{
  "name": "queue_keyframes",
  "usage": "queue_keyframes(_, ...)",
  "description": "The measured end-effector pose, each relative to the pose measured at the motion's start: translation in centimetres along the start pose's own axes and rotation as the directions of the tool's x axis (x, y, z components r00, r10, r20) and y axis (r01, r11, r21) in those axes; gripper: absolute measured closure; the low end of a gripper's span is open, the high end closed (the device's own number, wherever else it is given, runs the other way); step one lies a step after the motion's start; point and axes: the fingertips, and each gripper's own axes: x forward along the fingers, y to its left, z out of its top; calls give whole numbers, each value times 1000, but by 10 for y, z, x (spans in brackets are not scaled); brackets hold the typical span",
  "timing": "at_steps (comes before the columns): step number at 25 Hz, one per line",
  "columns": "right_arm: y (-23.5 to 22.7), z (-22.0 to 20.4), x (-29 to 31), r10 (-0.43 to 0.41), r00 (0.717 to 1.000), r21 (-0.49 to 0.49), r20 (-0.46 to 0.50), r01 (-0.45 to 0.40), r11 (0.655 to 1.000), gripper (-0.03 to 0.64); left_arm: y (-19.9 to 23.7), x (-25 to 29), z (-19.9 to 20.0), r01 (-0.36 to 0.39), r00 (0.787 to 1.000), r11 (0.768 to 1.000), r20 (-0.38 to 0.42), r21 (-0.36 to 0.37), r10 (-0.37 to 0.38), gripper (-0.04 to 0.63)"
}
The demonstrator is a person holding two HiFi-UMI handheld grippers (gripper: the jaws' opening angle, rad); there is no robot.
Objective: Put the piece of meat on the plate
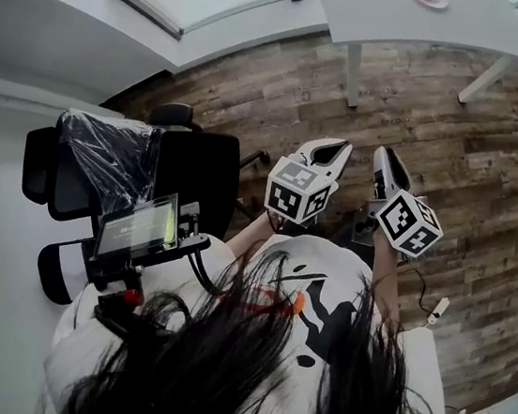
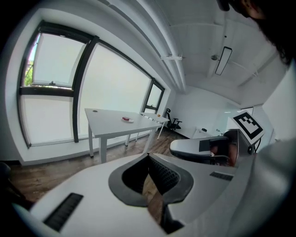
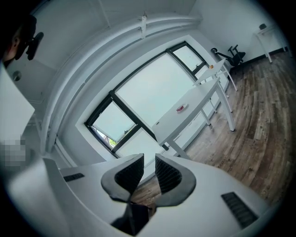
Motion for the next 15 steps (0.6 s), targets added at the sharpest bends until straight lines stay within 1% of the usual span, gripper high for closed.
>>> queue_keyframes(2,42,-33,-4,-10,1000,-38,13,11,999,535,19,-44,-11,20,999,1000,26,-5,-20,591)
queue_keyframes(4,62,-52,-9,-21,1000,-46,13,22,999,535,26,-65,-19,35,999,999,27,-5,-35,590)
queue_keyframes(8,55,-56,-15,-44,999,-40,2,44,998,535,19,-62,-20,55,998,999,19,0,-55,589)
queue_keyframes(15,50,-54,-24,-81,997,-68,19,82,994,535,12,-61,-17,83,996,996,32,14,-83,590)
